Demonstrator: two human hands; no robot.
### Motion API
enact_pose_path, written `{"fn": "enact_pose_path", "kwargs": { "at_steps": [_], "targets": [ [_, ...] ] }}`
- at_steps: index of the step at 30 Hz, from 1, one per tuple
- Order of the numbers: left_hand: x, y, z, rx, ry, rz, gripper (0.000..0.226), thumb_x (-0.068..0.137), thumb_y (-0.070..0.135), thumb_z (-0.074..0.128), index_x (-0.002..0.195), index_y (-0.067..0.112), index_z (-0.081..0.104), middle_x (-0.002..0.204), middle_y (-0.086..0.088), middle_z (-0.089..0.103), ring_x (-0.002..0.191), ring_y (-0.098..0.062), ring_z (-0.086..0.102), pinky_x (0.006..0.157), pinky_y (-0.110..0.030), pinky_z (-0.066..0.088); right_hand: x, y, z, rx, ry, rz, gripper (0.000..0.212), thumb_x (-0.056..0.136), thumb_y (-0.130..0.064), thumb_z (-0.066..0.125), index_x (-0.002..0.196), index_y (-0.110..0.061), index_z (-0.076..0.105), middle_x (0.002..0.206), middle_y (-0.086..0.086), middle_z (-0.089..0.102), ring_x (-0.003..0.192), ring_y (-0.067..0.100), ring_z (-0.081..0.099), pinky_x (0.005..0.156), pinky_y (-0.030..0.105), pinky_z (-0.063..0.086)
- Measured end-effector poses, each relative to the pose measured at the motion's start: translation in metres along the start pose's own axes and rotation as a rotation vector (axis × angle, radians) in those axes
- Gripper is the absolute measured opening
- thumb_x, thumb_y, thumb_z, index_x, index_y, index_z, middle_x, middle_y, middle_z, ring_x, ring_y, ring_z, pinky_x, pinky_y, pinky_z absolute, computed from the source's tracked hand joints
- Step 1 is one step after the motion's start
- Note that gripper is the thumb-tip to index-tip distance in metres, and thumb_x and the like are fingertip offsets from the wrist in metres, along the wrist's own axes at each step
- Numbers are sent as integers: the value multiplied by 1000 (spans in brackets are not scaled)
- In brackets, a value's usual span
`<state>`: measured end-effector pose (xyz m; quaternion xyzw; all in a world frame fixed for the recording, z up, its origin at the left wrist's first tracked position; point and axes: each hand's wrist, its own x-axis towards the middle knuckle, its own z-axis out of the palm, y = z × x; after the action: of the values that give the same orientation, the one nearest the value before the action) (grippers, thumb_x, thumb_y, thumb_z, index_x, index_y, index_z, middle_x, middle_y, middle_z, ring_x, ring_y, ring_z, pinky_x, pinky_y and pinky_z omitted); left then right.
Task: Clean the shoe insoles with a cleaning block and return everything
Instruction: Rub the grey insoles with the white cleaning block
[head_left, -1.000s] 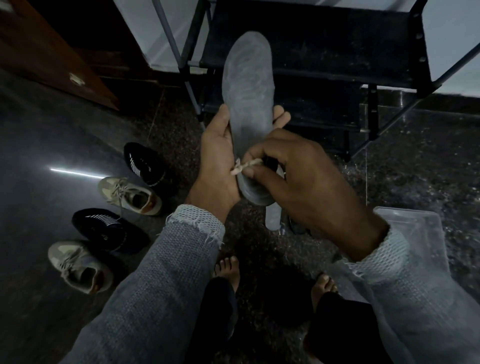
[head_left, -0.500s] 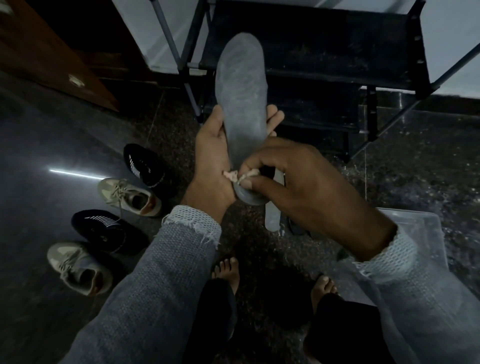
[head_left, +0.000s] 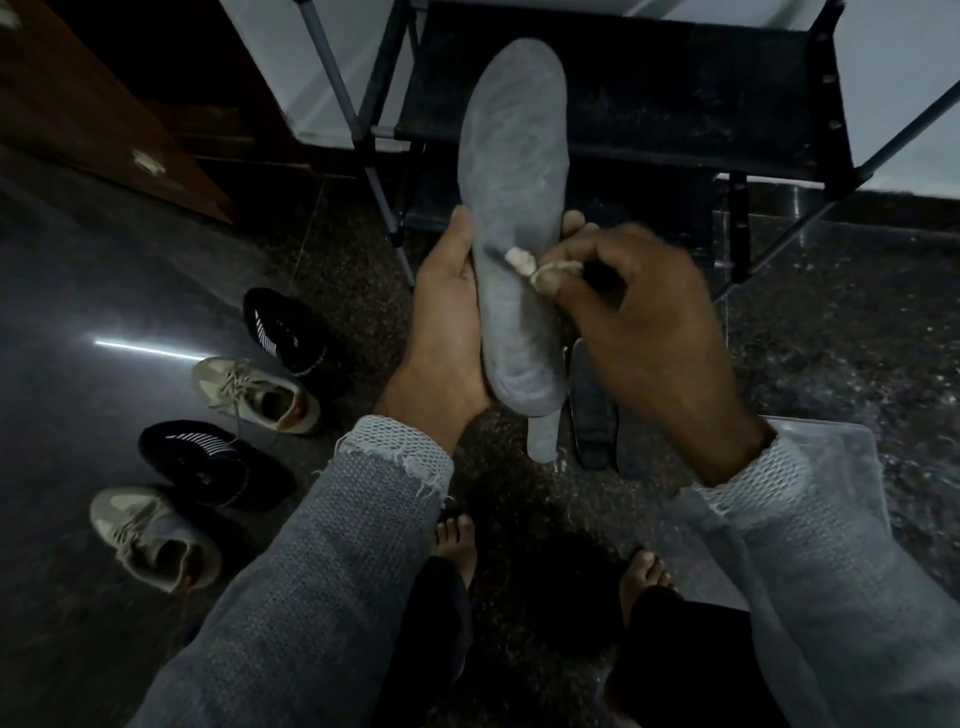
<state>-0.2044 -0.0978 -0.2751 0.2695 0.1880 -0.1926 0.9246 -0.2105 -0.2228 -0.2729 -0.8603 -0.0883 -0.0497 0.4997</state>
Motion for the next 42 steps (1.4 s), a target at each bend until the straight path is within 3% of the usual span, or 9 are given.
{"fn": "enact_pose_path", "kwargs": {
  "at_steps": [5,9,13,15,17,20,27,33,42],
  "targets": [
    [1,0,0,47,20,13,63,101,49,29,108,-5,61,106,-18,62,98,-25,60,103,-35,42,1,6,-4,-164,-37,-69,6,90,-16,66,92,-14,71,89,-7,55,83,3,54,75,13,44],
    [3,2,-5,65,41,-12,74,101,54,24,96,-3,71,101,-15,69,113,-28,60,104,-37,42,-5,1,1,-245,-235,-132,13,92,-19,62,87,-9,69,91,4,60,84,16,56,76,37,49],
    [4,4,-6,65,66,-31,73,100,54,20,104,-1,67,124,-14,64,129,-28,49,110,-41,36,-8,1,0,-233,-320,-144,16,92,-22,61,87,-9,69,91,5,60,83,18,56,75,42,49],
    [2,0,-2,82,67,-14,73,101,53,21,95,2,73,110,-15,70,110,-24,63,110,-37,38,-7,2,2,-211,-201,-126,22,91,-28,57,84,-9,69,90,6,61,85,20,57,76,38,49],
    [1,-7,2,82,40,22,77,103,47,21,71,5,77,80,-8,74,76,-15,71,87,-25,55,-3,3,5,-209,-84,-108,22,92,-28,58,84,-9,68,90,6,60,86,20,58,78,37,49],
    [-1,-10,5,73,21,43,77,104,43,22,67,5,77,73,-8,73,67,-16,71,69,-23,59,1,6,7,-227,-39,-101,17,92,-23,60,86,-9,68,89,4,60,85,18,58,81,37,49],
    [1,-2,-3,54,52,-28,74,99,54,30,84,-2,77,101,-19,70,108,-29,61,106,-39,41,-6,3,1,-101,-332,-153,7,88,-18,65,90,-13,71,89,-2,62,81,6,55,74,21,46],
    [-1,-12,6,-30,14,33,69,104,42,28,76,-1,75,76,-14,72,69,-22,71,67,-28,60,2,7,10,-110,-58,-61,9,90,-17,64,93,-12,71,90,-2,60,81,6,55,73,16,45],
    [0,-1,0,40,84,-5,68,101,52,30,97,-2,71,105,-19,68,122,-33,55,103,-40,43,-9,1,0,-8,-361,-159,6,89,-17,66,90,-14,71,88,-2,64,82,6,59,75,22,48]
  ]
}}
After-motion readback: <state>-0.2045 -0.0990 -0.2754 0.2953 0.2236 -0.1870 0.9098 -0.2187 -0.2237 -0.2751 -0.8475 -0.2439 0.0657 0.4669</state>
